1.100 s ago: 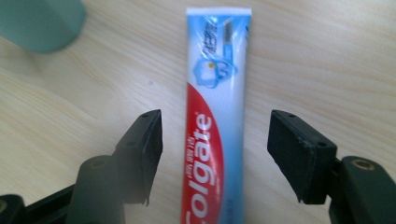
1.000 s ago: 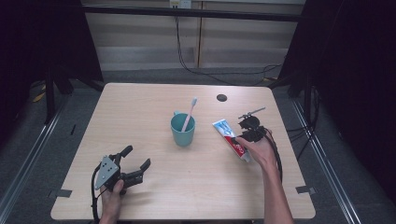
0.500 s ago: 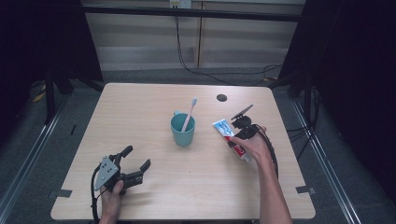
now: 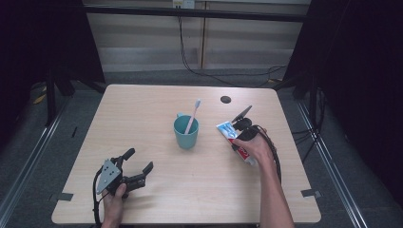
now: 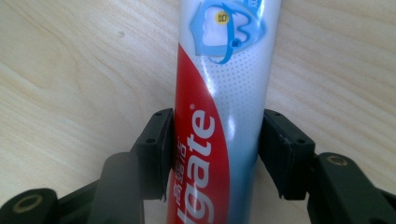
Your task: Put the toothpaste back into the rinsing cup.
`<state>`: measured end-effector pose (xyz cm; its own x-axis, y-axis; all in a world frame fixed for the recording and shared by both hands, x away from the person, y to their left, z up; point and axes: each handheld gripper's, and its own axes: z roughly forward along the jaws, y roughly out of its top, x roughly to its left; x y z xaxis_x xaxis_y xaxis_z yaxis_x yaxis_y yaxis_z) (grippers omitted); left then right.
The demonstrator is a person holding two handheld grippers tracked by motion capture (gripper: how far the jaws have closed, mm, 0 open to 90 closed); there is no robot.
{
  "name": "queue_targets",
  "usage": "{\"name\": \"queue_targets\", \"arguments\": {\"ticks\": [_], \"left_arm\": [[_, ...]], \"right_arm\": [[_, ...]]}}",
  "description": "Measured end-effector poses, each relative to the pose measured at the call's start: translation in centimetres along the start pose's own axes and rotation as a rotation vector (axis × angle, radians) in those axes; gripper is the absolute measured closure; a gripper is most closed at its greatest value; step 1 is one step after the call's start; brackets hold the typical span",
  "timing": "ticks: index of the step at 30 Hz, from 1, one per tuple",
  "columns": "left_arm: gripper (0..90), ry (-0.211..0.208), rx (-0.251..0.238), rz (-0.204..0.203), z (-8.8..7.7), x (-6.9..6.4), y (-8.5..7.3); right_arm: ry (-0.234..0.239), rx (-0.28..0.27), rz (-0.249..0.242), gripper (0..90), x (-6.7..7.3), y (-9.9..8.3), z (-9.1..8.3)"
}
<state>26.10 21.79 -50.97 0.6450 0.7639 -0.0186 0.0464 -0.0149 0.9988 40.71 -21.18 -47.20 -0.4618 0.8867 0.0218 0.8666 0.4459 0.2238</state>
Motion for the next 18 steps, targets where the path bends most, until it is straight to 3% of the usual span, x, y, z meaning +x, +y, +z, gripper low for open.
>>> {"name": "queue_targets", "arguments": {"ticks": [11,18], "left_arm": [[15.8,0.003,-0.002,0.005,0.01,0.10,0.02],[15.8,0.002,-0.001,0.007,0.00,0.12,0.02]], "right_arm": [[-0.006,0.046,0.022,52.6,-0.03,0.65,0.17],[0.003,0.068,0.041,63.1,-0.10,0.93,0.01]]}}
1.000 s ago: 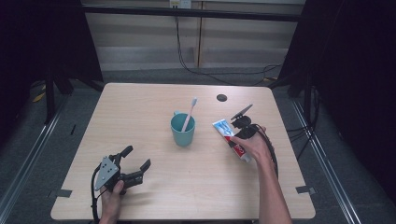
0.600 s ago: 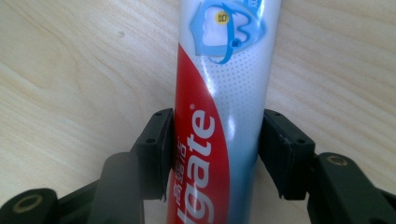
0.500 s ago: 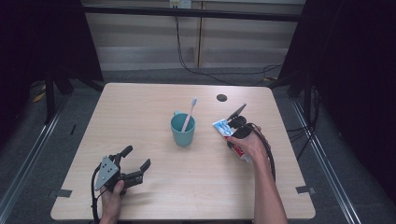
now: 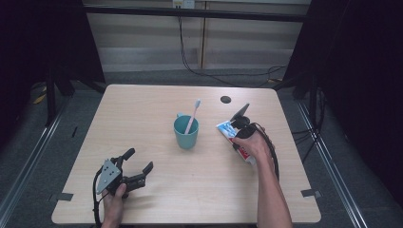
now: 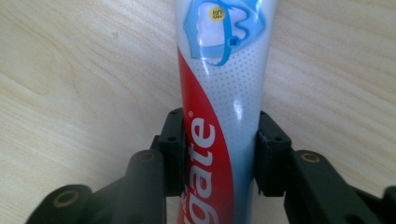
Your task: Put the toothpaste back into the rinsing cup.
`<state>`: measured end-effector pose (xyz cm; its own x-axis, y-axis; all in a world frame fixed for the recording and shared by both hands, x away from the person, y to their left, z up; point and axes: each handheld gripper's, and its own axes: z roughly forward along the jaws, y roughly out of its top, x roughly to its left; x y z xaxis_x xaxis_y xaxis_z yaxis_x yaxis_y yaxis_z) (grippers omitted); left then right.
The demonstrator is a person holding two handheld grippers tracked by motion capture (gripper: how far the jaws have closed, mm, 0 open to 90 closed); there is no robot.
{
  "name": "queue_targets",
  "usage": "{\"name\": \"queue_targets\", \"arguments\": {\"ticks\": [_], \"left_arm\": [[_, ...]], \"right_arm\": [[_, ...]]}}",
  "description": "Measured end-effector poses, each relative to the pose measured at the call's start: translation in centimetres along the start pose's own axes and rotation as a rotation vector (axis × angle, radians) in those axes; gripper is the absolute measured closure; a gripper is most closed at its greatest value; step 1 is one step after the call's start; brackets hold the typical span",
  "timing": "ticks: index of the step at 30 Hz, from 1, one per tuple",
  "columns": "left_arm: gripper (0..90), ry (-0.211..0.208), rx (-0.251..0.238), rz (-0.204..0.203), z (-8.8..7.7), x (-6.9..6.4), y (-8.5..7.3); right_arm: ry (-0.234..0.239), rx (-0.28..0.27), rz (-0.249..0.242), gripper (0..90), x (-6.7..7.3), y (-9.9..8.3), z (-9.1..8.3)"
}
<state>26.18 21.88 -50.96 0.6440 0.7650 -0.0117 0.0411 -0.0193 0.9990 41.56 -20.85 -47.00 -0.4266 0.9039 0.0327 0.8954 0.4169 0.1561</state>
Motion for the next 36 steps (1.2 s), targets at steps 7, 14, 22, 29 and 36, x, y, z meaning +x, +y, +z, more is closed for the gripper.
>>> {"name": "queue_targets", "arguments": {"ticks": [7,14,22,29,36], "left_arm": [[15.8,-0.004,0.002,0.003,0.0,0.0,0.0],[15.8,-0.001,0.004,-0.010,0.0,0.0,0.0],[15.8,0.001,0.003,0.003,0.0,0.0,0.0],[15.8,-0.005,0.002,-0.007,0.0,0.0,0.0],[15.8,-0.003,0.000,-0.005,0.0,-0.1,0.0]], "right_arm": [[0.026,-0.023,0.006,69.1,-0.3,-0.4,-0.4],[0.050,-0.047,0.014,71.0,-0.4,-0.8,-0.5],[0.071,-0.065,0.031,72.0,-0.3,-1.3,-0.7],[0.060,-0.128,0.012,72.2,0.0,-1.9,-1.9],[0.092,-0.238,0.023,72.4,-0.2,-2.7,-3.5]]}}
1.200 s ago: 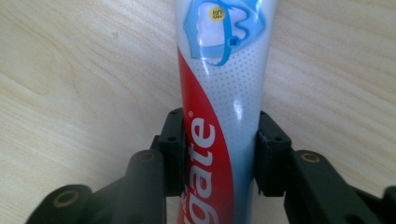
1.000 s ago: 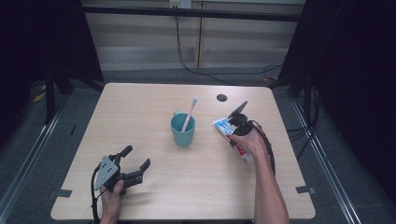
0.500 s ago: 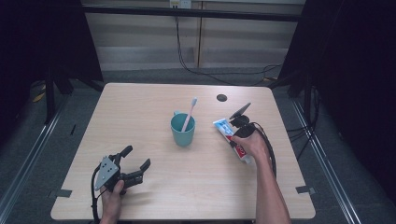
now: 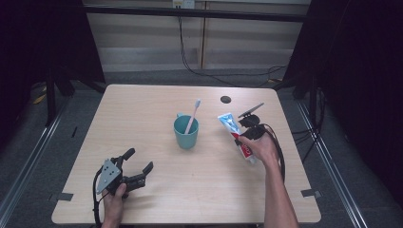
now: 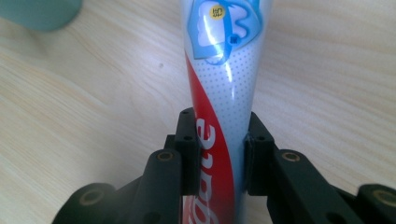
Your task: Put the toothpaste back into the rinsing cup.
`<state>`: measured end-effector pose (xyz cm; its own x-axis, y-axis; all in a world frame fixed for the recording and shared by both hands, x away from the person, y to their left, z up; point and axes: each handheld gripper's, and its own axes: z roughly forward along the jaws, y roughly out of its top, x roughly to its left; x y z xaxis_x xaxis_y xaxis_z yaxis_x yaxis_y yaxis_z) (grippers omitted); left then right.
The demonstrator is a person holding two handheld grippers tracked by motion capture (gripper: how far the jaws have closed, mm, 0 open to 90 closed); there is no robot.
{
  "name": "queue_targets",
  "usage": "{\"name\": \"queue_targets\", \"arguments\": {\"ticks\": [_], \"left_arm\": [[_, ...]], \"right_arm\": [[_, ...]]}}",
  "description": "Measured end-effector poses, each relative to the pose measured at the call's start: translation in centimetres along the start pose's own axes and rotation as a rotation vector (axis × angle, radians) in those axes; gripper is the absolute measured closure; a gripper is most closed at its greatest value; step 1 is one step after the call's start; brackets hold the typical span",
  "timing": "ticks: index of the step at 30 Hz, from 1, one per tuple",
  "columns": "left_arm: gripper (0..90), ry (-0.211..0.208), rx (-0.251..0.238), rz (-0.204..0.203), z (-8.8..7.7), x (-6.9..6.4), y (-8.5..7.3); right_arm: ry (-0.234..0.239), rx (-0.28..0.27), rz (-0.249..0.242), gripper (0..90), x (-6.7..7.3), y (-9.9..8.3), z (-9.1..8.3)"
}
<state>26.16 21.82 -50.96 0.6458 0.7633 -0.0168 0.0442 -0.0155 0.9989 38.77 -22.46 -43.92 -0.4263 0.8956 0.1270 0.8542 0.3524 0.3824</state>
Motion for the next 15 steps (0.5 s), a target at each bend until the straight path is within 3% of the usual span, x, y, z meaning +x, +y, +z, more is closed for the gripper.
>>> {"name": "queue_targets", "arguments": {"ticks": [5,15], "left_arm": [[15.8,0.001,0.000,0.000,0.0,0.0,0.0],[15.8,0.002,0.001,0.000,0.0,-0.1,0.0]], "right_arm": [[0.015,-0.078,0.014,72.5,0.1,-0.1,-0.9],[0.012,-0.181,0.024,72.6,0.2,-0.5,-2.5]]}}
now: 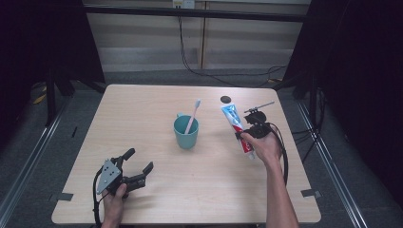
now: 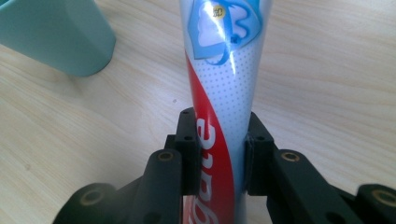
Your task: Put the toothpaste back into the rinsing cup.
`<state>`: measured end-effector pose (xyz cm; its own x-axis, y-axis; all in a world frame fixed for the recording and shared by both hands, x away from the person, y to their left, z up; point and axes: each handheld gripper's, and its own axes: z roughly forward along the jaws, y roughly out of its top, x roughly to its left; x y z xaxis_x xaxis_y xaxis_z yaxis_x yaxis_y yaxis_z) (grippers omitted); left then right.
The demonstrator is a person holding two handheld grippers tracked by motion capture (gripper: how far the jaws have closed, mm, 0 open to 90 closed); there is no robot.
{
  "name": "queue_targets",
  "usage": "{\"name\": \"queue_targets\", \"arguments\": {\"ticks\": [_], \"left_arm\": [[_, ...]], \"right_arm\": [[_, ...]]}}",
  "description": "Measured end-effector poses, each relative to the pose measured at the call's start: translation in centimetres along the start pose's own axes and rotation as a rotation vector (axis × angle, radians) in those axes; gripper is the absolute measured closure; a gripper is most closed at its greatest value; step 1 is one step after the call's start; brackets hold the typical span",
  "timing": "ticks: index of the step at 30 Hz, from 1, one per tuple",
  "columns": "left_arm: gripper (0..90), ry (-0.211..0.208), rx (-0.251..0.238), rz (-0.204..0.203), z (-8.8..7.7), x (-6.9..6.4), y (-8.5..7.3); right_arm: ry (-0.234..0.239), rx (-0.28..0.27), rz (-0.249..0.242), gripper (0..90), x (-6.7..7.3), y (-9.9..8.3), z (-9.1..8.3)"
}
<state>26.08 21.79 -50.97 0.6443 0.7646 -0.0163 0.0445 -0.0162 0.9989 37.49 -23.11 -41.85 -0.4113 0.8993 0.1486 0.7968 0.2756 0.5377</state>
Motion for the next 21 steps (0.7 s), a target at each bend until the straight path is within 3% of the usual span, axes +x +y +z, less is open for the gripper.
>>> {"name": "queue_targets", "arguments": {"ticks": [2,10,13,14,21], "left_arm": [[15.8,0.000,0.000,0.000,0.0,0.0,0.0],[15.8,0.000,-0.002,0.003,0.0,0.0,0.0],[15.8,-0.004,-0.003,0.004,0.0,0.0,0.0],[15.9,-0.005,-0.002,0.006,0.0,0.0,0.0],[15.8,-0.004,-0.009,-0.002,0.0,0.0,0.0]], "right_arm": [[-0.015,0.001,-0.009,72.5,0.1,0.0,-0.2],[0.025,-0.096,-0.003,72.3,0.1,-0.2,-1.5],[0.017,-0.128,0.008,72.3,0.2,-0.3,-1.8],[0.021,-0.169,0.012,72.4,0.1,-0.4,-2.0],[0.041,-0.252,-0.020,72.2,0.5,-0.4,-2.5]]}}
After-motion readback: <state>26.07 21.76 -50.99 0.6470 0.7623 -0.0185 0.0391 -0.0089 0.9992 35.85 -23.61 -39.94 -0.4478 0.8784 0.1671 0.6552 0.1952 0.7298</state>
